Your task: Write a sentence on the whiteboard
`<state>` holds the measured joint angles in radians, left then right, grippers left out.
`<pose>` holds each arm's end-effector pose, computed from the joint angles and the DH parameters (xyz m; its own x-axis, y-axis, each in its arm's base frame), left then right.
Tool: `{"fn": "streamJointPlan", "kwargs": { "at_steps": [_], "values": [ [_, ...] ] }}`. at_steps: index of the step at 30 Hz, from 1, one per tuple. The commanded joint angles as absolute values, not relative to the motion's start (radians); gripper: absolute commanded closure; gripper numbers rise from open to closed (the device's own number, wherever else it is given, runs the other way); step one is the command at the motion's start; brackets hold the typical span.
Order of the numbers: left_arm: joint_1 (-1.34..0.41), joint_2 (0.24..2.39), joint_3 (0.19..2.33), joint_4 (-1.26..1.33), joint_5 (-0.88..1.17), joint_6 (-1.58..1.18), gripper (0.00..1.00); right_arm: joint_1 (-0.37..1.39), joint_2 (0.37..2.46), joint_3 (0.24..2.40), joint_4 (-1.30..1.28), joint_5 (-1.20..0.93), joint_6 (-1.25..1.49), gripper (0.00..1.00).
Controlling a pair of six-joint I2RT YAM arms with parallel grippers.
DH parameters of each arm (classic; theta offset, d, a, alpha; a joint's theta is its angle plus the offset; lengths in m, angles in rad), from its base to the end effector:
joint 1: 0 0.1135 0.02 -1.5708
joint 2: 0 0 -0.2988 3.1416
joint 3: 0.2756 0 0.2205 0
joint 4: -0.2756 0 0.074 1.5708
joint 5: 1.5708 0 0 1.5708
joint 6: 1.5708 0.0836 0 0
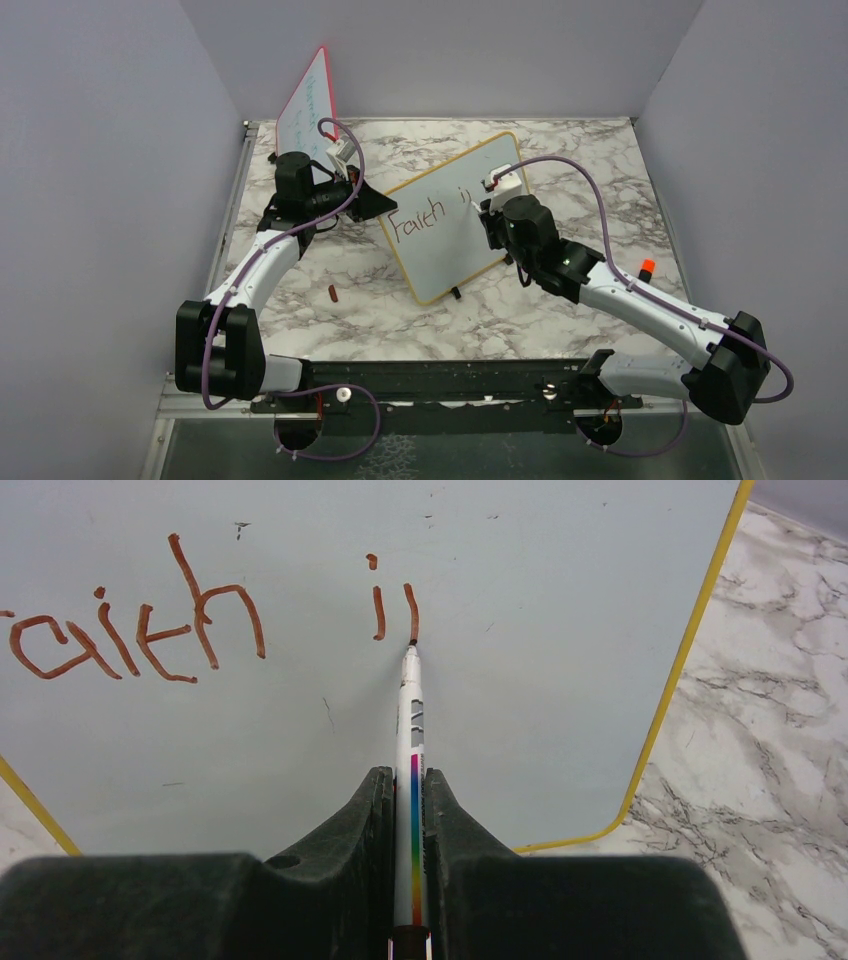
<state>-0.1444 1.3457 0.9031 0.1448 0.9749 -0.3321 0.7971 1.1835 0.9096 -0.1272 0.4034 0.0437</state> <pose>0.2734 -0.1097 0.3326 -0.5561 -0.1040 -0.8246 0.7219 0.4312 -0.5413 0.2097 0.1677 0.3316 -0.2903 -0.2396 -0.9265 -0.3931 0.9126 -0.1129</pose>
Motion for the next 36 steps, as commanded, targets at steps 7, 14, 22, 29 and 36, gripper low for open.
{"fn": "streamJointPlan", "kwargs": {
  "at_steps": [7,14,22,29,36],
  "values": [
    [-0.170,1.384,0.892,0.062,0.973,-0.268,1.00,0.793,1.181,0.907,-0.050,0.419,0.019,0.99],
    [-0.170,1.384,0.891,0.063,0.973,-0.268,1.00,0.793,1.188,0.913,-0.035,0.435,0.009,0.99],
    [-0.170,1.386,0.891,0.062,0.974,-0.268,1.00,0.788,1.198,0.916,-0.016,0.442,0.009,0.99],
    [-0.170,1.386,0.892,0.062,0.973,-0.268,1.00,0.775,1.204,0.916,-0.009,0.449,0.009,0.99],
    [-0.170,1.387,0.892,0.062,0.973,-0.267,1.00,0.763,1.210,0.914,-0.008,0.447,0.009,0.99]
  ]
}}
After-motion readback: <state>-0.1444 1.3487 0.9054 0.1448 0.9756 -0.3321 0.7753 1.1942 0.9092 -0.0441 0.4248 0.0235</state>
